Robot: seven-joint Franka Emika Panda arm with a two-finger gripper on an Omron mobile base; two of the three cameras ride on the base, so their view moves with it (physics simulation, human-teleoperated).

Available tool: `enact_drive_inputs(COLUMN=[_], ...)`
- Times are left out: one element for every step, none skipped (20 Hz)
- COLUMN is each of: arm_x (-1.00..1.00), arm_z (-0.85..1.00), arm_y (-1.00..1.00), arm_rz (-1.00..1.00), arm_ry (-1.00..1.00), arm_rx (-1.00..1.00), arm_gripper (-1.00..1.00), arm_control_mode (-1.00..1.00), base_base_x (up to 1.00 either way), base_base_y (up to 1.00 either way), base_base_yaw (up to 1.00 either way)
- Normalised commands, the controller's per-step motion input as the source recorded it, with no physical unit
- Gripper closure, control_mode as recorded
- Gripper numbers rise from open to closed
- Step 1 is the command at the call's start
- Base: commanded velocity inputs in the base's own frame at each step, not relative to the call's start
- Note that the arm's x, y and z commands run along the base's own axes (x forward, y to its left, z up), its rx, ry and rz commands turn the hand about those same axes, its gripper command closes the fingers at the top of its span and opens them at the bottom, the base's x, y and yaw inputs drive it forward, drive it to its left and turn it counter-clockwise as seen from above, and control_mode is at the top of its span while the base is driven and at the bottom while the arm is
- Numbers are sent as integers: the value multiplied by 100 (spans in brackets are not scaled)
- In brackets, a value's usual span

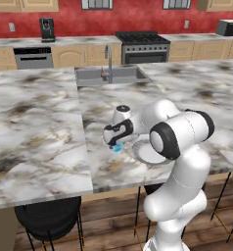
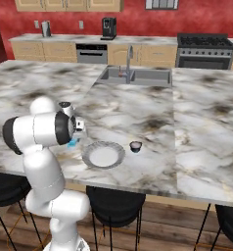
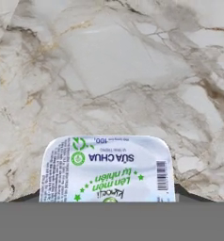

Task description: Place two yogurt containers on each plate.

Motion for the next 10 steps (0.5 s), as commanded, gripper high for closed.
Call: enact_drive_inputs(arm_x=[-9,-8,-4,-10,-16,-21,-22,-23,-24,-29], arm_z=[49,54,56,48,43,22,4,2,2,0], arm_y=[-29,-29,-31,-41,-57,-67,-79,-80,-69,-66], arm_rz=[0,0,0,0,-1,-6,-6,-6,-9,-10], arm_ry=[-1,0,0,0,0,0,0,1,5,3], arm_rx=[0,0,0,0,0,0,0,0,0,0], arm_gripper=[100,100,100,100,100,100,100,100,100,100], arm_control_mode=[-100,-100,-100,-100,-100,-100,-100,-100,-100,-100], base_base_x=[0,0,0,0,0,0,0,0,0,0], base_base_y=[0,0,0,0,0,0,0,0,0,0], base_base_yaw=[0,0,0,0,0,0,0,0,0,0])
